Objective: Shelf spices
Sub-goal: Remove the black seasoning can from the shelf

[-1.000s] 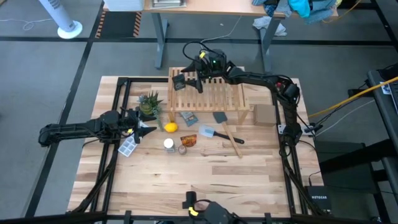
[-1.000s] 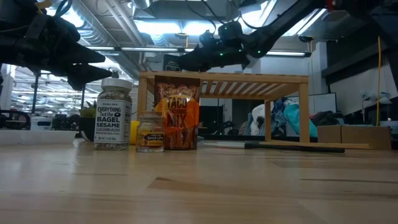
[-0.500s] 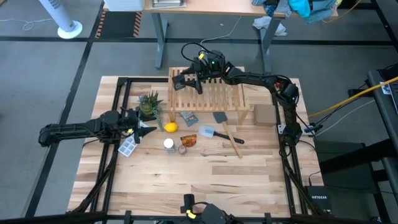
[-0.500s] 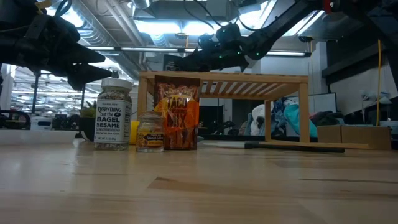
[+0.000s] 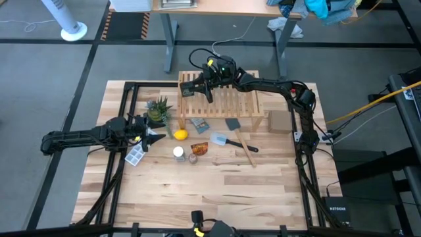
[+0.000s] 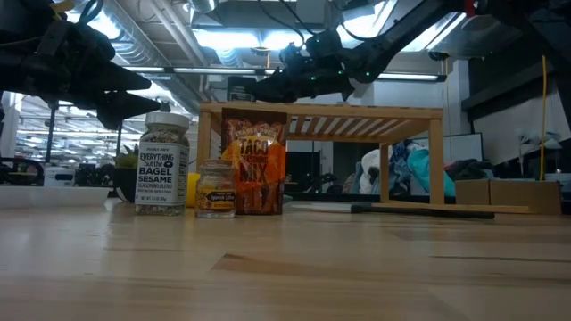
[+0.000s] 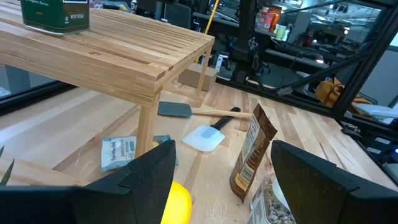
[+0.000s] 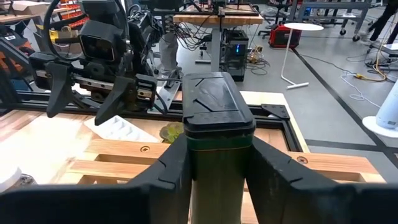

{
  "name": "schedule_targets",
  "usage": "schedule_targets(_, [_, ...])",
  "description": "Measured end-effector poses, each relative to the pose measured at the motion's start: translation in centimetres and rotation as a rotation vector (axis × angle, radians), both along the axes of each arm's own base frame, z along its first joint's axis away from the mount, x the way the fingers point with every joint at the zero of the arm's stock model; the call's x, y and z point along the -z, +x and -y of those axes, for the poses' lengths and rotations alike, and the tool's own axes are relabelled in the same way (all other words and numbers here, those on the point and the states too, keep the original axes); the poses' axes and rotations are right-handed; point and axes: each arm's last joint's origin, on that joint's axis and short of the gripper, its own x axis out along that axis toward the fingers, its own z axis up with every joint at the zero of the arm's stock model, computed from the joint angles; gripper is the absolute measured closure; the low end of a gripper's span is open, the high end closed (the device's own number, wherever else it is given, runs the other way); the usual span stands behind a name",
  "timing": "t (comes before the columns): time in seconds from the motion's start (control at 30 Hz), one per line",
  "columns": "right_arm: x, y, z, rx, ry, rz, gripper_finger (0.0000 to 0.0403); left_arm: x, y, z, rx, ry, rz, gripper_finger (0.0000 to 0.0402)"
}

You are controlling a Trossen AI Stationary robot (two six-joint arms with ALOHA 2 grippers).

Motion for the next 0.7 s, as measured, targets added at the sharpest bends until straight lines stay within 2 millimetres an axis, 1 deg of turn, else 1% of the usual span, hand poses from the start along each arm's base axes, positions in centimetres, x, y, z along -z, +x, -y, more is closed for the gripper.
schedule_targets(0.2, [0.0, 0.0, 0.0, 0.008, 0.042, -0.007, 0.0282, 0.0, 0.0, 0.0, 0.0, 0.0, 0.0, 0.0144])
schedule_targets(0.37, [-1.0, -0.5, -0.3, 0.002, 0.067, -0.025, 0.0282, 0.0, 0.0, 0.0, 0.0, 0.0, -0.001, 0.0144])
schedule_targets(0.47, [-2.3, -1.3, -0.7, 0.003, 0.071, -0.043, 0.0282, 0.0, 0.0, 0.0, -0.001, 0.0, 0.0, 0.0144])
schedule_targets(0.57, [-3.5, -2.4, -1.4, 0.001, 0.059, -0.065, 0.0282, 0.0, 0.0, 0.0, 0.0, 0.0, 0.0, 0.0144])
schedule_targets(0.63, [-3.9, -3.2, -2.3, 0.007, 0.048, -0.084, 0.0282, 0.0, 0.0, 0.0, 0.0, 0.0, -0.001, 0.0144])
schedule_targets(0.7, [-4.2, -4.2, -3.2, 0.052, 0.034, -0.094, 0.0282, 0.0, 0.0, 0.0, 0.0, 0.0, -0.001, 0.0144])
